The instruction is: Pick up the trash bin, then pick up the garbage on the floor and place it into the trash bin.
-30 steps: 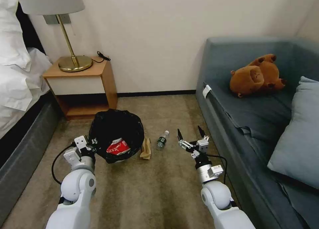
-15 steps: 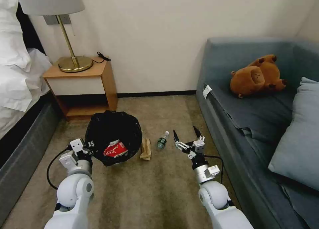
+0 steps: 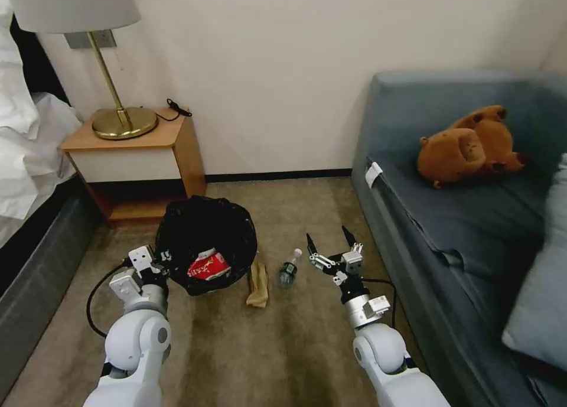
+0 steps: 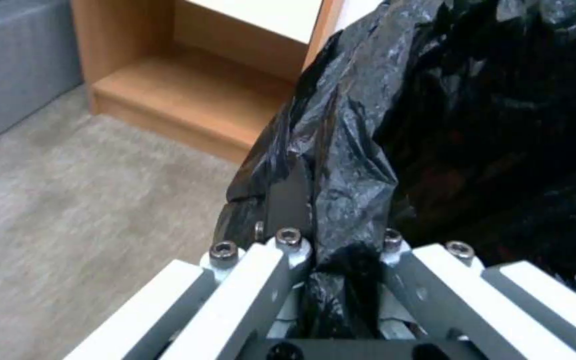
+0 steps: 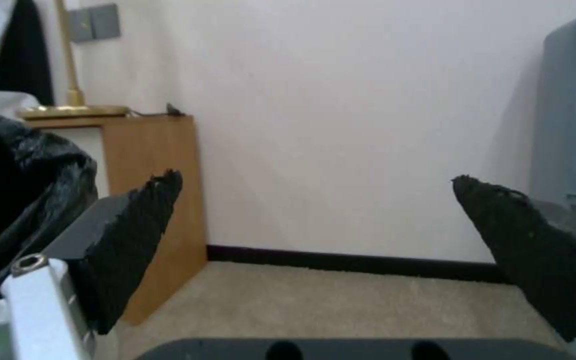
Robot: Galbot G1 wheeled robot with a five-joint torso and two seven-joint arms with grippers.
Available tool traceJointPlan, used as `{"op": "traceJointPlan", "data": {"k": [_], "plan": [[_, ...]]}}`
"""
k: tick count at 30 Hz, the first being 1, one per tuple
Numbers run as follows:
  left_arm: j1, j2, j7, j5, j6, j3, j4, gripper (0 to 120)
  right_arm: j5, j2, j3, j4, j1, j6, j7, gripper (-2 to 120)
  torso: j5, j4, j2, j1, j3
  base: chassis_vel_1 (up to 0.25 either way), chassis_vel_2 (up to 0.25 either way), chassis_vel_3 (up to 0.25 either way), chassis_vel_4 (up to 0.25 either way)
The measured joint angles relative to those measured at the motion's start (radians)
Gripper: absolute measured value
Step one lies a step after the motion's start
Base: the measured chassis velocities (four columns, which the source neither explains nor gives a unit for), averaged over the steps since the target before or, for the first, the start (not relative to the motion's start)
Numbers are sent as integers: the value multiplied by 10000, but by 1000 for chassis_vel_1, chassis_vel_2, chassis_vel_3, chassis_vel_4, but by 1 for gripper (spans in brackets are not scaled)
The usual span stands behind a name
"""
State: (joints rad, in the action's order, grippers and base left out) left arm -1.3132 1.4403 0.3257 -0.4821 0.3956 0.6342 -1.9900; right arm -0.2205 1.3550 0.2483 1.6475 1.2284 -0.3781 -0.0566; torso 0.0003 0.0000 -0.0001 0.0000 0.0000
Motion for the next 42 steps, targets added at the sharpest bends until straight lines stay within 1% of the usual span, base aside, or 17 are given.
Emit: {"op": "traceJointPlan", "data": {"k": [6,7,9,13,17,20,22,23,25,26,27,28,31,38,39,41,42], "plan": [[17,-6,1,0,5,8,0,4,33,8,-73,-169,-64,-48,-23,100,-2,-1,0,0,1,-256,259,252,-251],[29,-7,0,-1,6,9,0,4,40,1,-97,-271,-116,-157,-101,100,3,0,0,-1,0,-277,291,288,-237],[38,-8,1,-1,6,14,2,4,58,-6,-108,-374,-180,-303,-186,100,-7,1,1,-1,0,-274,291,276,-256],[-3,57,1,71,5,-21,1,4,151,-81,-353,-926,-442,-780,-485,100,-2,0,-2,2,3,-244,236,222,-229],[-98,135,-12,192,-5,-107,-7,4,150,-146,-704,-1325,-698,-817,-564,100,-4,-1,-2,2,3,-104,117,111,-70],[-207,188,-47,327,-21,-243,-52,4,113,-256,-1193,-1728,-1058,-718,-613,100,-2,0,-2,1,0,15,-21,-18,13],[-295,247,-58,498,-49,-382,-66,4,-313,-382,-1947,-2176,-1548,-355,-603,100,-2,-1,-1,0,-1,51,-44,-61,44],[-295,247,-58,498,-49,-382,-66,4,-313,-382,-1947,-2176,-1548,-355,-603,100,-2,-1,-1,0,-1,40,-25,-61,44],[-348,306,-75,627,-76,-467,-66,4,-964,-486,-2768,-2589,-2057,63,-558,100,-4,0,-1,0,-1,0,0,0,0],[-348,306,-75,627,-76,-467,-66,4,-964,-486,-2768,-2589,-2057,63,-558,100,-4,0,-1,0,-1,0,0,0,0],[-355,355,-72,697,-102,-459,-54,4,-1246,-517,-3349,-2903,-2414,265,-547,100,-3,2,-2,0,0,0,0,0,0],[-355,355,-72,697,-102,-459,-54,4,-1246,-517,-3349,-2903,-2414,265,-547,100,-3,2,-2,0,0,0,0,0,0],[-381,398,-77,713,-123,-312,-46,4,-1737,-502,-4577,-3763,-3214,474,-318,100,-3,0,-1,0,0,0,0,0,0],[-435,324,-108,681,-235,66,-188,4,-2001,-629,-5406,-4557,-3782,514,-230,100,-2,1,-1,0,1,0,0,0,0],[-428,300,-108,680,-295,146,-236,4,-2033,-707,-5478,-4646,-3807,555,-210,100,-4,8,-2,0,1,0,0,0,0],[-387,307,-174,615,-316,139,-271,3,-2053,-770,-5566,-4668,-3829,554,-219,100,3,1,0,0,0,0,0,0,0],[-367,313,-180,605,-315,143,-273,3,-2060,-824,-5583,-4668,-3843,552,-218,100,-2,1,0,0,0,0,0,0,0]]}}
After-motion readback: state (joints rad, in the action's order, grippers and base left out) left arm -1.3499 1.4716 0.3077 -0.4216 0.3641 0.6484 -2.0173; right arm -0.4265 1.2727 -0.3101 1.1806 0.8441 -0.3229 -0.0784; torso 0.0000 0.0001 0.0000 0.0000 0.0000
